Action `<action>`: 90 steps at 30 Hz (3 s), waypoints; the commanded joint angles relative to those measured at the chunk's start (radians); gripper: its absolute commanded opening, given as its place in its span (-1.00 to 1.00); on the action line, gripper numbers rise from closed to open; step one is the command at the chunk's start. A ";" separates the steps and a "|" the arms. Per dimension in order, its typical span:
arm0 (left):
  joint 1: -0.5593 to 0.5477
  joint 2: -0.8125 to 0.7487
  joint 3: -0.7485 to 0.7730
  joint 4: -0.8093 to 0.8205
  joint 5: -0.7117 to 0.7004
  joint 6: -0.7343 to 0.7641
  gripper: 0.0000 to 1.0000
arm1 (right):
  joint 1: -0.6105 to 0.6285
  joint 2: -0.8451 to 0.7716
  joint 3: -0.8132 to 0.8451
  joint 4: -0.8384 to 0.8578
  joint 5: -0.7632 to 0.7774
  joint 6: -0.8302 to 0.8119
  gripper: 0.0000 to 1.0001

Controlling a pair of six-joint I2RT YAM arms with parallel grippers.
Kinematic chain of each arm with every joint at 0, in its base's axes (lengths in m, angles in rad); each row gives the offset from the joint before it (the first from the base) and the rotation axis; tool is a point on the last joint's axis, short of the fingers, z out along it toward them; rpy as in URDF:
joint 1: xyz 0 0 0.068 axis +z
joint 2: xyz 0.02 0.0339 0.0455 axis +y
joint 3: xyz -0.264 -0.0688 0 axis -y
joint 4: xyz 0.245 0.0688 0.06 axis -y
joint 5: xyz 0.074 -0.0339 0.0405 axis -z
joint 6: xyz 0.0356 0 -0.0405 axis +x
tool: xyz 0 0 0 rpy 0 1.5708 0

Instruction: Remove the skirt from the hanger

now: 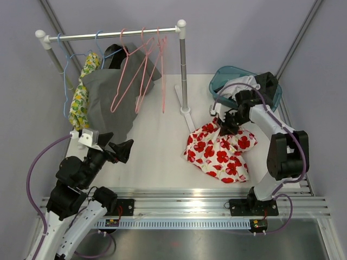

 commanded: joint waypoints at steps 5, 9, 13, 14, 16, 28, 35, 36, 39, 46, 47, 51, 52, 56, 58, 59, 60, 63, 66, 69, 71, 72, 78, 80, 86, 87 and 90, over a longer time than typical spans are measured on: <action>0.001 -0.014 -0.005 0.037 0.002 -0.016 0.98 | -0.099 -0.159 0.397 -0.039 -0.044 0.454 -1.00; 0.003 -0.020 -0.008 0.044 -0.002 -0.019 0.98 | -0.134 -0.167 0.602 0.056 0.027 0.591 -1.00; 0.003 -0.017 -0.007 0.040 -0.002 -0.019 0.98 | -0.168 -0.110 0.764 0.170 0.182 0.731 -1.00; 0.001 -0.018 -0.005 0.038 -0.002 -0.019 0.98 | -0.168 -0.095 0.828 0.223 0.256 0.751 -1.00; 0.003 -0.018 -0.004 0.035 -0.008 -0.018 0.98 | -0.173 -0.027 0.905 0.259 0.333 0.800 -1.00; 0.003 -0.025 0.006 0.018 -0.041 -0.013 0.98 | -0.295 0.294 1.153 0.289 0.429 0.787 -1.00; 0.001 0.005 0.012 0.046 -0.033 -0.004 0.98 | -0.299 0.288 0.902 0.354 0.323 0.668 -1.00; 0.001 0.008 0.012 0.051 -0.031 -0.006 0.98 | -0.299 0.292 0.887 0.346 0.291 0.664 -1.00; 0.001 0.015 0.010 0.060 -0.024 -0.009 0.98 | -0.299 0.327 0.859 0.325 0.191 0.702 -1.00; 0.003 0.024 0.039 0.057 -0.022 -0.004 0.98 | -0.299 0.545 0.955 0.177 0.141 0.754 -1.00; 0.003 0.029 0.047 0.054 -0.022 0.000 0.98 | -0.297 0.606 0.972 0.143 0.130 0.748 -1.00; 0.003 0.049 0.088 0.058 -0.012 0.007 0.98 | -0.286 0.711 0.993 0.046 0.143 0.719 -0.89; 0.001 0.054 0.093 0.061 -0.010 0.008 0.98 | -0.286 0.723 0.988 0.044 0.148 0.716 -0.86; 0.001 0.107 0.137 0.087 0.008 0.005 0.98 | -0.288 0.749 0.976 0.001 0.148 0.673 -0.71; 0.003 0.135 0.162 0.094 0.015 0.001 0.98 | -0.288 0.708 0.973 -0.010 0.139 0.664 -0.66; 0.003 0.149 0.180 0.098 0.015 0.001 0.98 | -0.288 0.681 0.962 -0.007 0.134 0.658 -0.60; 0.003 0.165 0.196 0.098 0.013 -0.002 0.98 | -0.288 0.648 0.930 0.007 0.136 0.661 -0.53; 0.003 0.238 0.268 0.103 -0.013 -0.013 0.98 | -0.288 0.516 0.894 0.047 0.159 0.673 -0.12; 0.003 0.316 0.355 0.110 -0.054 -0.022 0.98 | -0.288 0.406 0.879 0.044 0.194 0.678 0.24; 0.003 0.402 0.450 0.106 -0.117 -0.030 0.98 | -0.288 0.303 0.835 0.047 0.216 0.684 0.44; 0.003 0.443 0.504 0.092 -0.154 -0.018 0.98 | -0.288 0.234 0.804 0.046 0.223 0.687 0.60; 0.003 0.498 0.556 0.084 -0.198 -0.015 0.98 | -0.288 0.214 0.769 0.044 0.223 0.688 0.64; 0.072 0.746 0.783 -0.014 -0.214 0.024 0.98 | -0.286 0.044 0.608 -0.043 0.058 0.667 0.89; 0.130 0.794 0.858 -0.029 -0.161 -0.005 0.98 | -0.288 -0.047 0.542 -0.089 -0.055 0.650 0.91; 0.377 0.955 0.958 0.006 0.099 -0.090 0.93 | -0.288 -0.243 0.319 -0.233 -0.508 0.580 0.99; 0.458 0.968 0.952 0.027 0.187 -0.111 0.88 | -0.286 -0.261 0.284 -0.244 -0.528 0.575 0.99; 0.595 1.023 0.918 0.122 0.318 -0.167 0.74 | -0.288 -0.324 0.194 -0.216 -0.557 0.578 0.99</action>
